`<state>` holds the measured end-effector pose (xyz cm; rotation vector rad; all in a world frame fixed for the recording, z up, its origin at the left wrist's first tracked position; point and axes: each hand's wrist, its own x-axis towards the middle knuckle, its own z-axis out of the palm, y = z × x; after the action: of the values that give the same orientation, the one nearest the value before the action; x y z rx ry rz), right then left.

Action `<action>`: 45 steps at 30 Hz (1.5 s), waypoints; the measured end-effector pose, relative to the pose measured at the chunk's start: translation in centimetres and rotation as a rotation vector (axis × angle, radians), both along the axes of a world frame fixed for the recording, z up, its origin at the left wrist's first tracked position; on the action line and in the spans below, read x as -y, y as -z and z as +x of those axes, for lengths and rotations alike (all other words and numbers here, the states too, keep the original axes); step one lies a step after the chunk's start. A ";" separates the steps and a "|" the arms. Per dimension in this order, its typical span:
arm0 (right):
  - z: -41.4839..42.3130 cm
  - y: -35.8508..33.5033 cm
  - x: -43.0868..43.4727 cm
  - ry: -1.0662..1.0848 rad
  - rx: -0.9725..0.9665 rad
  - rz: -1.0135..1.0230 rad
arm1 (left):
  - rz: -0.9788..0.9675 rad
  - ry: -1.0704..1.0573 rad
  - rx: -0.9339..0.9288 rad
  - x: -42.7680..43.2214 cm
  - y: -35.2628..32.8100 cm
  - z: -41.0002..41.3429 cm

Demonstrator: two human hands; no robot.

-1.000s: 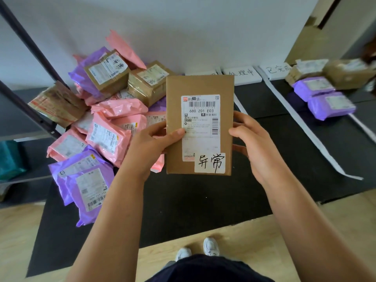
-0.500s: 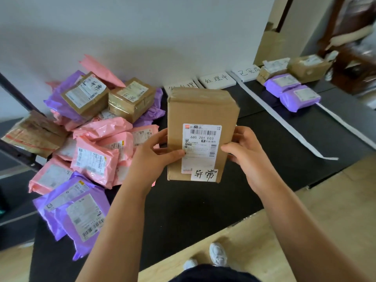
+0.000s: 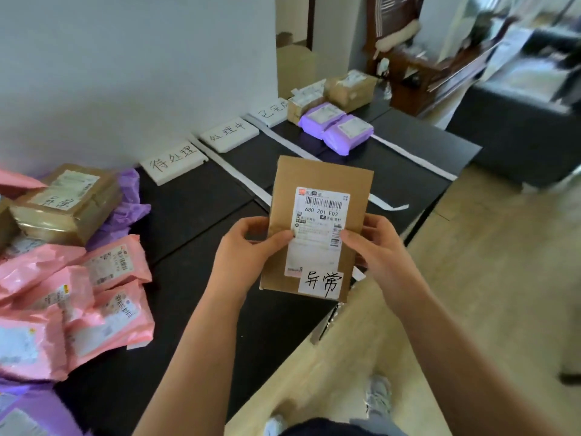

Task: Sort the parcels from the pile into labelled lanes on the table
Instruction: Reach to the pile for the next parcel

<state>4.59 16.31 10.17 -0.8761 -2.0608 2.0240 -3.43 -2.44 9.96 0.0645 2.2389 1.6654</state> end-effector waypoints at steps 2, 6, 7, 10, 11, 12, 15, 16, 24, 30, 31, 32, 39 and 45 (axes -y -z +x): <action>0.5 0.3 -3.1 0.050 -0.001 -0.005 | -0.011 0.014 0.021 -3.7 0.4 0.0; 1.7 0.9 -10.5 0.105 0.021 0.001 | -0.037 0.057 0.054 -12.0 1.0 0.5; 2.0 1.1 -12.6 0.121 0.026 0.004 | -0.039 0.075 0.062 -14.2 1.0 0.7; 2.9 1.7 -18.6 0.150 0.019 -0.009 | -0.051 0.117 0.067 -20.6 1.4 1.3; 3.2 1.8 -20.5 0.159 0.013 -0.022 | -0.056 0.130 0.063 -22.6 1.6 1.5; 3.5 2.0 -22.3 0.168 0.011 -0.035 | -0.064 0.145 0.060 -24.6 1.7 1.7; 4.1 2.2 -27.3 0.190 0.028 -0.032 | -0.076 0.192 0.073 -29.6 1.9 2.2; 4.2 2.2 -28.9 0.197 0.035 -0.028 | -0.073 0.201 0.082 -31.2 2.0 2.3; 2.3 3.1 -37.7 0.250 0.068 -0.051 | -0.113 0.192 0.112 -40.7 2.4 0.1; -3.4 3.6 -43.9 0.232 0.100 -0.033 | -0.118 0.208 0.119 -46.8 2.9 -6.1; -4.7 3.5 -45.1 0.232 0.109 -0.024 | -0.121 0.221 0.114 -48.0 2.9 -7.4; -6.1 3.4 -46.3 0.233 0.120 -0.015 | -0.122 0.234 0.105 -49.2 2.8 -8.8; -15.3 2.4 -54.1 0.209 0.151 0.019 | -0.144 0.237 0.068 -56.1 2.2 -17.6; -20.6 3.9 -57.9 0.190 0.199 -0.012 | -0.203 0.216 0.036 -60.5 2.8 -23.1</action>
<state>-16.00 74.22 6.30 -1.2705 -1.9721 1.9201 -26.50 58.09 7.20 0.2153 2.2705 1.3137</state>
